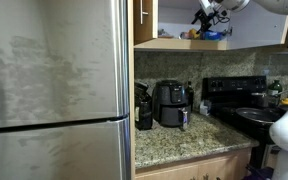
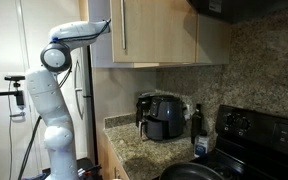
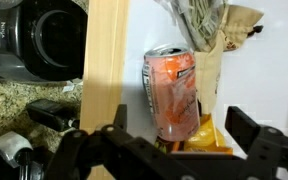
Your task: Put the can on the countertop, close the drawers and close the air fryer
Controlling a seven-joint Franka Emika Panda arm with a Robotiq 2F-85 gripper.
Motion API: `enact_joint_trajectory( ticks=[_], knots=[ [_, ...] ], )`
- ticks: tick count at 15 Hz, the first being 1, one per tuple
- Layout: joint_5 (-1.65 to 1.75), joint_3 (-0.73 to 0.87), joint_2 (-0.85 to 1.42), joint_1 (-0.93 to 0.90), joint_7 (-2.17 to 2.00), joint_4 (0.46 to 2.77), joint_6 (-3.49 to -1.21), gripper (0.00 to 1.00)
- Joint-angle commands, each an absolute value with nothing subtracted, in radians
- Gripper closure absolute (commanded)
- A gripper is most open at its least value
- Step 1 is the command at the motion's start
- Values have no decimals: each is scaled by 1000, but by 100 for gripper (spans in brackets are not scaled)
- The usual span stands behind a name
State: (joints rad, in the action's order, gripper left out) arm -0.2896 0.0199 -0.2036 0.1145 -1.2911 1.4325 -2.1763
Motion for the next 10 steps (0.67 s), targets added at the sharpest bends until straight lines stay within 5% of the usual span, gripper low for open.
enact_joint_trajectory(
  ticks=[1,10],
  knots=[
    [-290,30,-127,96,-1293,1378,-2192,0],
    [-255,-2,-69,91,-1272,1370,-2291,0]
  ],
)
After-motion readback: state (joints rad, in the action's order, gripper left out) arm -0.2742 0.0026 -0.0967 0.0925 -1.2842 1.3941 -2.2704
